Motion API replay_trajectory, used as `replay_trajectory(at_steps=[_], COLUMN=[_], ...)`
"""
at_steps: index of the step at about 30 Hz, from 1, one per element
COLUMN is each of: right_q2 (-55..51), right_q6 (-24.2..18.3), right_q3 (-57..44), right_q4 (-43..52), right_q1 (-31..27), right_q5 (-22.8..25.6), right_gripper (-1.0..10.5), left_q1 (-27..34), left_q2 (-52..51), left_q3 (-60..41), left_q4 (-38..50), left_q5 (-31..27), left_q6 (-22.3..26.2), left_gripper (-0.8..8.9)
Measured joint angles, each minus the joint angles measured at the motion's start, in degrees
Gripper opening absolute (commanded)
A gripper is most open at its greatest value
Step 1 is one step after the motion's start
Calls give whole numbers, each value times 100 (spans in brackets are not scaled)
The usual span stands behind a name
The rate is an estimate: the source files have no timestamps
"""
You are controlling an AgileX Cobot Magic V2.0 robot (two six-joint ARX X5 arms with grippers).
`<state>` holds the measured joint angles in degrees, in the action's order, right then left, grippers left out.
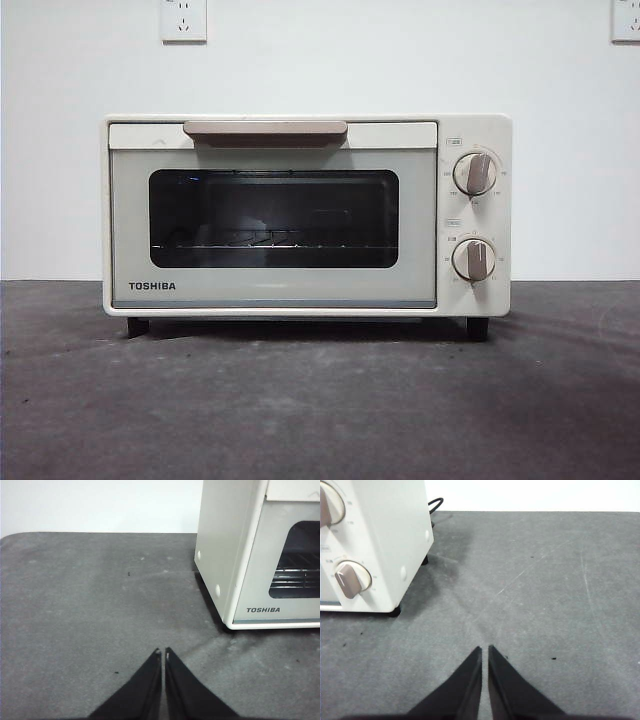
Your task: The left arm flap open the oven, the right arm pick bread and place it into oven, the left arm flap close the oven
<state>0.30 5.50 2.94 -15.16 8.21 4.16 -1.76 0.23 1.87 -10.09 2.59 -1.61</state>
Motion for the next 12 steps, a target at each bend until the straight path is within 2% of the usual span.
replay_trajectory(at_steps=[7,12], right_q2=[0,90], right_q6=[890,1475], right_q3=[37,599], right_q4=[98,107], right_q1=[0,4], right_q5=[-153,-133], right_gripper=[12,12], left_q1=[-31,-131], left_q2=[90,455], left_q3=[9,343], left_q4=[131,101], left_q5=[39,87], left_q6=[-826,-1628], left_gripper=[17,18])
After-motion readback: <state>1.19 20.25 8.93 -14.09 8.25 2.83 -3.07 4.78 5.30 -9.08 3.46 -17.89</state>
